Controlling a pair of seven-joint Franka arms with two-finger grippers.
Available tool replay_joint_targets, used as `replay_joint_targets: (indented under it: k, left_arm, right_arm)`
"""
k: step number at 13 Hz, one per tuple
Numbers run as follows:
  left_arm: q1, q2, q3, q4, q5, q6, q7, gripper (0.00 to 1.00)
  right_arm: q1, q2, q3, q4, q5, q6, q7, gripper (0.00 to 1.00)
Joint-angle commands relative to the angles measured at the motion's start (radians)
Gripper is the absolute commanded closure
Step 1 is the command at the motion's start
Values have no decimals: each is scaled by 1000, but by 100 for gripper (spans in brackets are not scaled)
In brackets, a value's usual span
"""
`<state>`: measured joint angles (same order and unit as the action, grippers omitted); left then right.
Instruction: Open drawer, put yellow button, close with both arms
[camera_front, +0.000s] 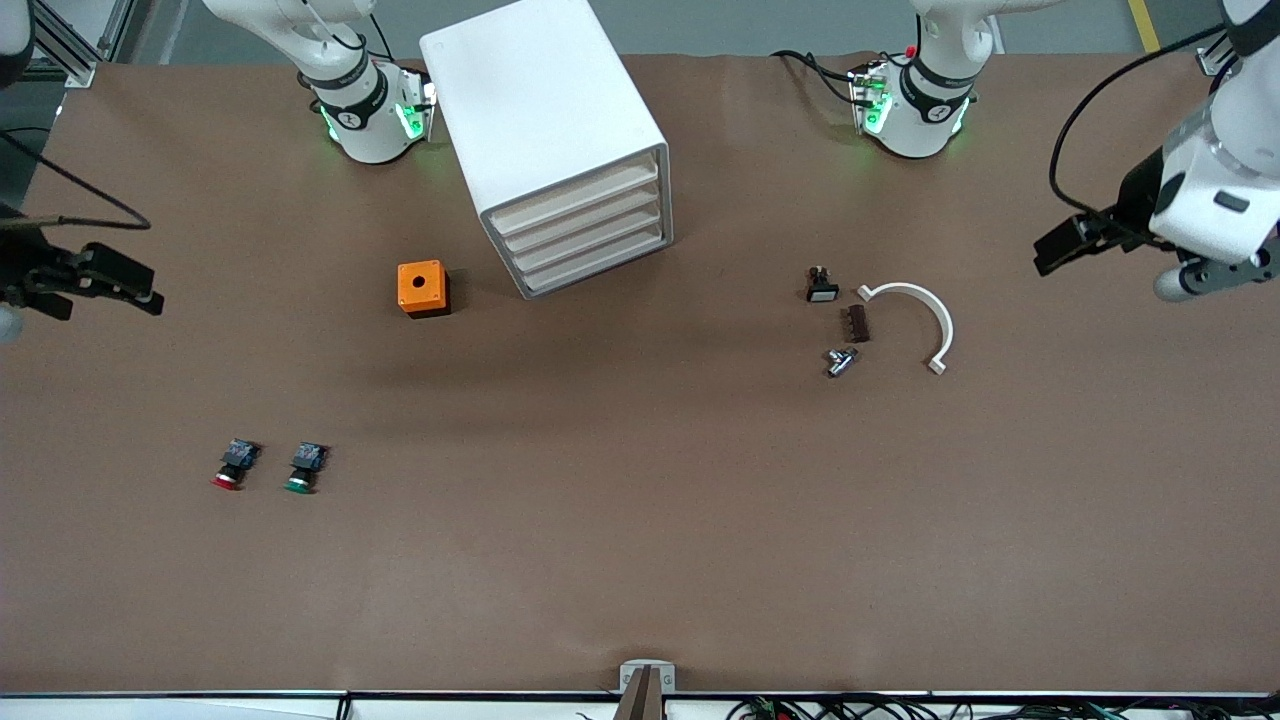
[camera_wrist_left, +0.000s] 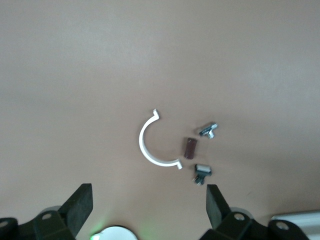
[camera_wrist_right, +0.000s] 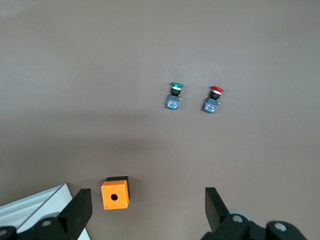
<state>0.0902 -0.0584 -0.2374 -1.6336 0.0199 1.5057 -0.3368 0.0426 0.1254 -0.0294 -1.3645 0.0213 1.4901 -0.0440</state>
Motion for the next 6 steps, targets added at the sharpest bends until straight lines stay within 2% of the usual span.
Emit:
replay_joint_targets:
  k: [1,2,4,6]
  left_arm:
    - [-21,-127,17,-123,15,30,77,0]
    - [-27,-136,21,-124,18,30,102,0]
    - [-102,-138,125,-118,22,28,131,0]
    - [-116,-132,152,-111,23,31,159,0]
  right_arm:
    - [-15,-18,-6,-15,-1,-21,0,0]
    - [-18,-20,-10,-15,-1,-27,0,0]
    - [-52,-26,-10,-16,3,-41,-2,0]
    - [-59,-29,-10,-18,3,-89,-8,0]
